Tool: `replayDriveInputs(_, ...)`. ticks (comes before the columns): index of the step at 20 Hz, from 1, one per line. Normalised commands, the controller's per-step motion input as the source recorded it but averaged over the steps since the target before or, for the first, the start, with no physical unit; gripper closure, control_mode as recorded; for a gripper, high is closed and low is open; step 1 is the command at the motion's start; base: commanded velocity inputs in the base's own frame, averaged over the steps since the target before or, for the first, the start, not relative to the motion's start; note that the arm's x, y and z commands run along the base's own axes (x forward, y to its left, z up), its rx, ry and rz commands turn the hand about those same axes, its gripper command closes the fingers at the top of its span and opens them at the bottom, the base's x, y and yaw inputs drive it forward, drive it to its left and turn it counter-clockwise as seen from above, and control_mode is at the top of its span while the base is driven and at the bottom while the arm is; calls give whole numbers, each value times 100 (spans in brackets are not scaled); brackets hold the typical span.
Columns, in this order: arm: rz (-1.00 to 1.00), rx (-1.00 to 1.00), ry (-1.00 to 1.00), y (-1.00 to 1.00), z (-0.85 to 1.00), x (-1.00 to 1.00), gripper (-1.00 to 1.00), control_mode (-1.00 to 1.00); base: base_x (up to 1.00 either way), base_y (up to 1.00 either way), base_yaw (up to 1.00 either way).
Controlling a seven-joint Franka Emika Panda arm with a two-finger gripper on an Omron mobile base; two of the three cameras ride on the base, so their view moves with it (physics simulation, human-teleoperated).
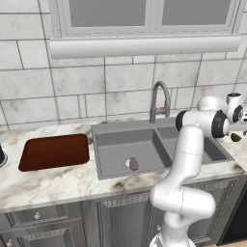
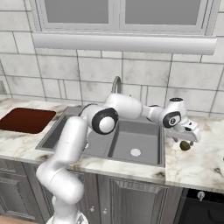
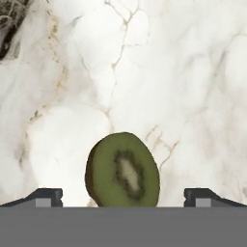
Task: Pick up all produce items and place them in the sink. Turn on the sink faucet to wash them. Then turn the sink off and put them in the tray.
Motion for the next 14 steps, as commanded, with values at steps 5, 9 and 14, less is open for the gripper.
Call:
replayDriveInputs(5, 0, 1, 1, -4, -19, 0, -100, -100, 0, 0, 0)
replayDriveInputs(9, 0, 4, 0, -5, -14, 0, -100, -100, 0, 0, 0)
replayDriveInputs(14, 0, 3, 0, -2, -18, 0, -100, -100, 0, 0, 0)
